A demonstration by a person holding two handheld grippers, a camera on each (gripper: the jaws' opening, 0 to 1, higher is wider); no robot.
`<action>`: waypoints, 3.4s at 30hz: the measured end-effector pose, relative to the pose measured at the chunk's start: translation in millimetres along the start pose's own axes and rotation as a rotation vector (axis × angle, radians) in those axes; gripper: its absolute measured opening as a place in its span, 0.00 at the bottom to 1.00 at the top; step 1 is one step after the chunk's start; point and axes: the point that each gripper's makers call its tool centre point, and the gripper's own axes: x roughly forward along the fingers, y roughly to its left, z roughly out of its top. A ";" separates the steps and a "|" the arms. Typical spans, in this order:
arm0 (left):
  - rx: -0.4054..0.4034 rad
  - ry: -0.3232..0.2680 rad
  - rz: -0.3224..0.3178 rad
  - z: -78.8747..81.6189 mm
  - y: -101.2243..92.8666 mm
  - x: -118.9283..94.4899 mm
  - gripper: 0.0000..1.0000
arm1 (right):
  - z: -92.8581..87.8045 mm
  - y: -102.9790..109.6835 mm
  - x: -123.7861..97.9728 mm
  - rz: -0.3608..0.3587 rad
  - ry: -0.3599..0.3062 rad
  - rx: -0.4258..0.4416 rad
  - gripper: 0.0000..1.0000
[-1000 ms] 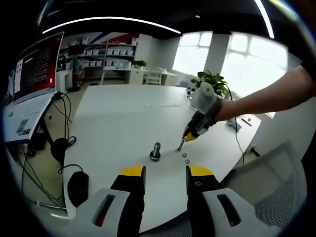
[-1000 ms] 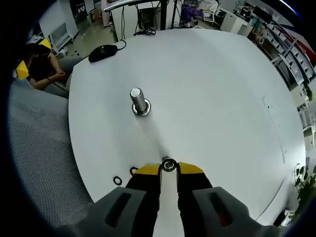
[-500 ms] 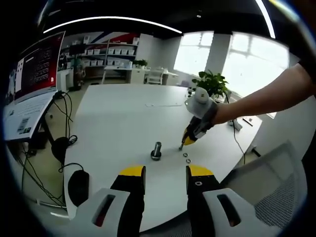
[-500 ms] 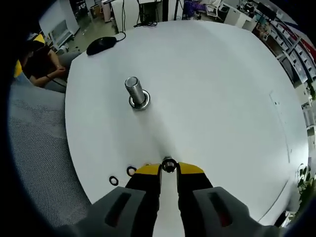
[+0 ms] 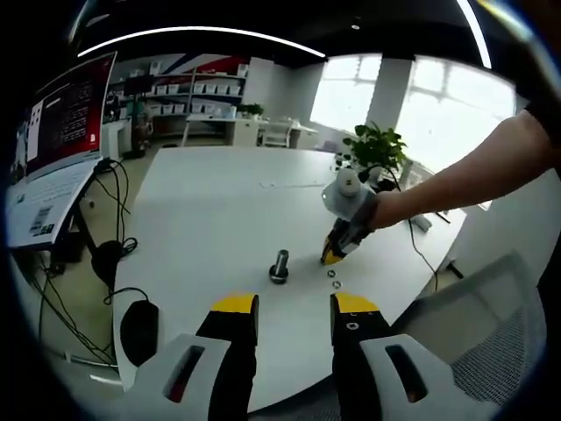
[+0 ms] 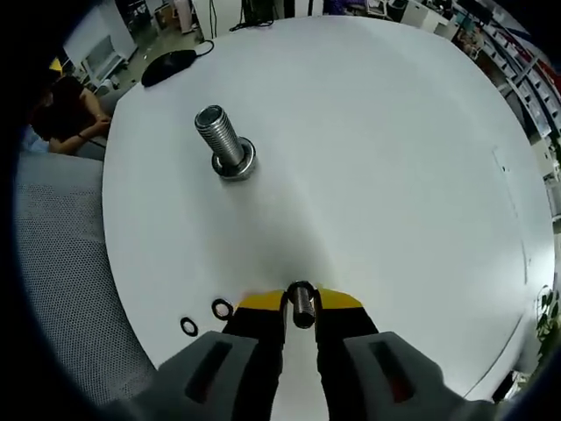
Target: Place the washer onto the threaded stud by aligning its center hole with the stud, sliding it down to the base, and recovering from edge contact or off-axis alignment until the washer reaches the visible bottom stop.
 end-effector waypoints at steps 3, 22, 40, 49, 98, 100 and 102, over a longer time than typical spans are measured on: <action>-0.003 -0.001 0.000 0.6 -0.2 -0.4 0.31 | 0.2 5.0 -4.3 0.001 -0.008 0.019 0.16; 0.007 -0.012 0.001 7.2 -1.4 -4.0 0.31 | -20.4 2.5 -17.5 -0.032 -0.046 0.077 0.24; 0.022 -0.033 -0.003 16.8 -4.2 -6.3 0.31 | -43.2 59.9 -22.9 0.040 -0.068 0.134 0.26; 0.023 -0.042 -0.006 18.5 -6.5 -7.4 0.31 | -41.6 83.5 -17.3 0.083 -0.081 0.110 0.27; 0.020 -0.037 -0.002 14.4 -7.3 -5.3 0.31 | -39.6 85.8 -3.1 0.050 -0.060 -0.163 0.19; 0.020 -0.036 -0.002 15.0 -8.6 -5.9 0.31 | -39.7 86.3 -3.6 0.052 -0.057 -0.171 0.19; 0.020 -0.036 -0.001 14.2 -6.7 -5.3 0.31 | -38.2 90.1 -7.1 0.057 -0.048 -0.195 0.19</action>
